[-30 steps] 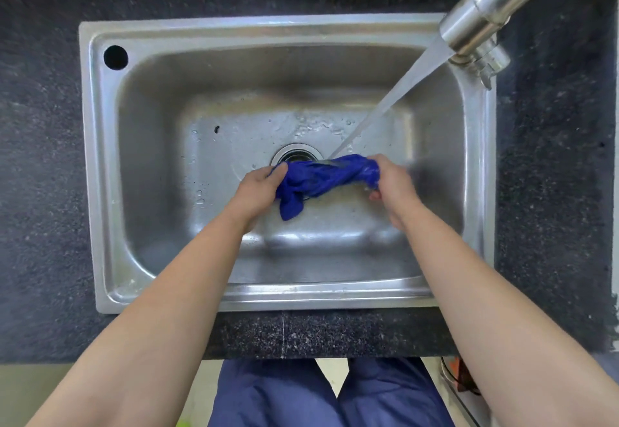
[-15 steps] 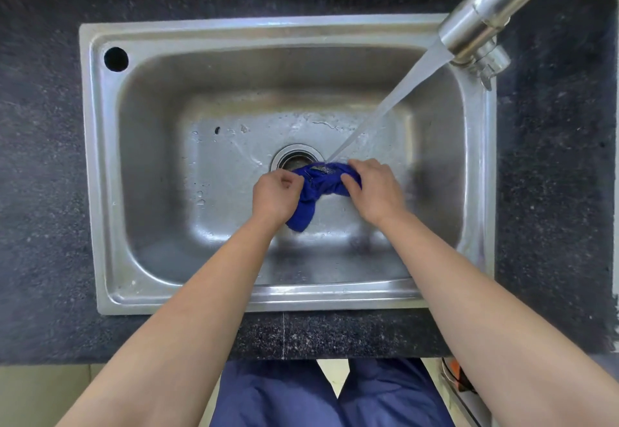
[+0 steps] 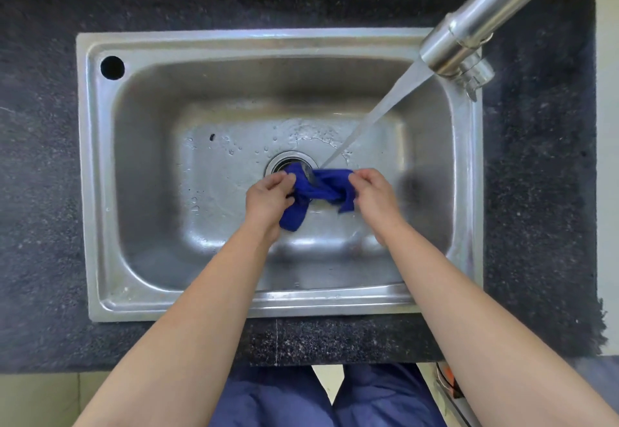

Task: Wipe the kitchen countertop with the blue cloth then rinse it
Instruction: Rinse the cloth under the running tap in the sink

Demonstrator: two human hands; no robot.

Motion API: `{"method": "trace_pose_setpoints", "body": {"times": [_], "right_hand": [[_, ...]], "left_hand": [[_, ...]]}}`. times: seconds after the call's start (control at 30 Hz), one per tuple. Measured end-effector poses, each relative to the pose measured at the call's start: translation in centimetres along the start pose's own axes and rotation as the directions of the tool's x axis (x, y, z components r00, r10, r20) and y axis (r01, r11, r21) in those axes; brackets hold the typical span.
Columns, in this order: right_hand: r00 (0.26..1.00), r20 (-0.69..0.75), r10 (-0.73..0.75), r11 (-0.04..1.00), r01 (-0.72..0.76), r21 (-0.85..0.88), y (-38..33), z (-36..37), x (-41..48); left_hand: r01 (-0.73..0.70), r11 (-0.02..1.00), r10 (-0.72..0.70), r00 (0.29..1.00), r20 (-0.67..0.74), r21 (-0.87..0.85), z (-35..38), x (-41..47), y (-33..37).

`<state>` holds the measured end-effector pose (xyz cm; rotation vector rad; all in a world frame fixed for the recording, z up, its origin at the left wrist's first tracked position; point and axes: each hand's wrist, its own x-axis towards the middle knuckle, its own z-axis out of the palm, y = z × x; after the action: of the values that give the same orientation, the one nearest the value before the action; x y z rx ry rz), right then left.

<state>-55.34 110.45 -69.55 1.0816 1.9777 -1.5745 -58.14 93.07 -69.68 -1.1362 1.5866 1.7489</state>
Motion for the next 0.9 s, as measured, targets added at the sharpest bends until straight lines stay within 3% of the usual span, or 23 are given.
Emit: {"method": "trace_pose_setpoints", "body": {"times": [0.07, 0.17, 0.27, 0.33, 0.37, 0.4, 0.47, 0.53, 0.6, 0.7, 0.8, 0.9], "right_hand": [[0.993, -0.116, -0.031, 0.988, 0.048, 0.145, -1.0, -0.4, -0.3], [0.950, -0.292, -0.112, 0.943, 0.194, 0.270, -2.8, -1.1, -1.1], [0.915, -0.392, -0.096, 0.969, 0.175, 0.171, -2.9, -2.3, -0.8], [0.948, -0.304, -0.098, 0.986, 0.051, -0.157, -1.4, -2.8, 0.1], [0.967, -0.237, -0.093, 0.939, 0.006, -0.344, -0.7, -2.9, 0.2], [0.977, -0.180, -0.114, 0.871, 0.011, -0.492, 0.1, -2.9, 0.2], [0.962, -0.117, -0.248, 0.774, 0.124, -0.621, 0.9, -2.4, -0.2], [0.941, -0.041, -0.337, 0.784, 0.256, -0.565, 0.7, -1.4, -0.7], [0.944, 0.098, -0.314, 0.823, 0.322, -0.467, 0.3, 0.0, -1.0], [0.918, 0.249, -0.307, 0.794, 0.392, -0.465, 0.1, 2.2, -0.9], [0.916, 0.300, -0.268, 0.747, 0.394, -0.535, 0.2, 3.0, -0.2], [0.916, 0.297, -0.268, 0.765, 0.390, -0.512, 0.1, 2.5, 0.1]], "left_hand": [[-0.006, 0.975, 0.039, 0.989, 0.142, -0.220, -0.6, -0.9, 1.9], [-0.022, 0.930, 0.151, 0.933, 0.328, -0.366, -1.5, -1.9, 4.6], [0.002, 0.903, 0.159, 0.928, 0.338, -0.431, -2.0, -1.2, 5.1], [0.042, 0.961, 0.022, 0.974, 0.228, -0.274, -1.8, -0.3, 3.8], [0.073, 0.988, -0.053, 0.987, 0.149, -0.136, -1.7, 0.1, 2.8], [0.104, 0.994, -0.103, 0.991, 0.083, -0.014, -1.6, 0.3, 1.8], [0.141, 0.988, -0.144, 0.989, 0.040, 0.065, -1.4, 0.4, 0.4], [0.148, 0.989, -0.149, 0.987, 0.064, 0.017, -1.6, 0.2, -0.1], [0.133, 0.991, -0.133, 0.986, 0.099, 0.000, -1.9, -0.1, 0.0], [0.073, 0.997, -0.078, 0.979, 0.187, 0.035, -2.0, -0.7, 0.3], [0.019, 0.995, -0.043, 0.966, 0.254, 0.096, -2.4, -0.9, 0.6], [-0.016, 0.964, -0.021, 0.990, 0.137, 0.265, -3.0, 0.1, 0.4]]}}
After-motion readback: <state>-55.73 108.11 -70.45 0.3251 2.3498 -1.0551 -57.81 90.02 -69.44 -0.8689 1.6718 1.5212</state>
